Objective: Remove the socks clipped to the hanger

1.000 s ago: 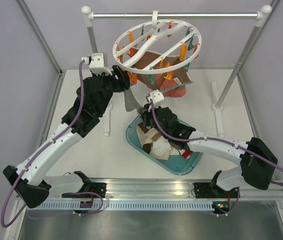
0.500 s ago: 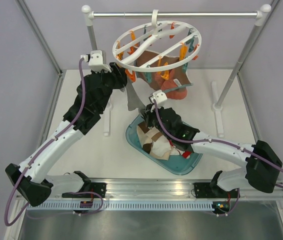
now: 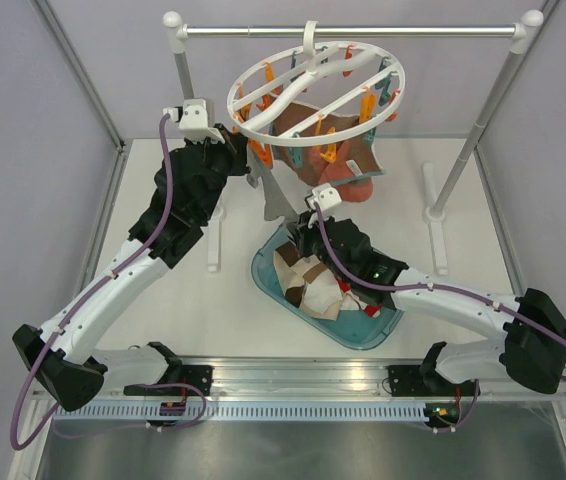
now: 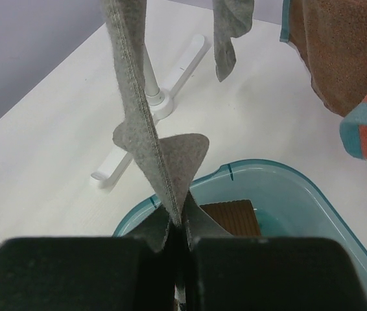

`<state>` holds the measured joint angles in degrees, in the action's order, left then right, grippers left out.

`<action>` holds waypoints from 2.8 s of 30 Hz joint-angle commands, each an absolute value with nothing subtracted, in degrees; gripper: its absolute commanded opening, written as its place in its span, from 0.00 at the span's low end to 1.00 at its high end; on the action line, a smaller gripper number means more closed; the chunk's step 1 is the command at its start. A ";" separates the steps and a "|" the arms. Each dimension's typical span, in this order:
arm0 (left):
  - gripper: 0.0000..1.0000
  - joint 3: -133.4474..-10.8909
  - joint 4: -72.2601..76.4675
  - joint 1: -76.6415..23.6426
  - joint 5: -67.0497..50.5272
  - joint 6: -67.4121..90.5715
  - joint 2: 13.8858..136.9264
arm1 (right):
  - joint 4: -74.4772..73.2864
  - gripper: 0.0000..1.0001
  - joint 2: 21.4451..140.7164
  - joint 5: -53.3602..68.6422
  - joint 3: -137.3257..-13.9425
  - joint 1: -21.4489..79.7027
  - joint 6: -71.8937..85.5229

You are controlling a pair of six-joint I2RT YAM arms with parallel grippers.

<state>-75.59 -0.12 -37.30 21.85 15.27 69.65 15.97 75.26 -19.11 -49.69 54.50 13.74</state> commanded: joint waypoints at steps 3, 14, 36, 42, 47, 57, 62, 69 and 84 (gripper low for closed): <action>0.02 -77.78 2.55 -37.09 20.13 13.27 69.52 | 15.38 0.01 70.76 -20.30 -47.73 54.32 14.06; 0.18 -75.77 0.71 -37.09 16.62 15.73 66.71 | 13.45 0.01 66.62 -21.80 -45.18 54.23 14.33; 0.56 -68.38 -2.99 -38.14 12.65 23.64 60.38 | 12.92 0.01 68.29 -20.74 -47.55 54.32 14.77; 0.63 -68.99 -1.58 -40.16 13.45 22.15 61.87 | 13.27 0.01 69.70 -20.30 -48.08 54.32 15.03; 0.64 -70.31 -0.79 -42.27 15.28 20.74 63.72 | 13.62 0.01 70.40 -20.04 -48.34 54.32 15.38; 0.64 -74.09 -0.44 -42.80 25.39 16.53 66.71 | 13.01 0.01 69.70 -19.51 -48.08 54.32 15.29; 0.64 -75.15 1.67 -42.89 26.46 14.50 67.41 | 12.57 0.01 68.91 -19.77 -47.99 54.32 15.21; 0.55 -76.29 2.72 -42.89 26.98 12.66 68.73 | 11.87 0.01 67.94 -19.69 -47.64 54.32 15.21; 0.02 -76.99 2.64 -42.80 25.75 12.22 68.91 | 9.06 0.01 62.07 -22.32 -44.74 54.32 14.94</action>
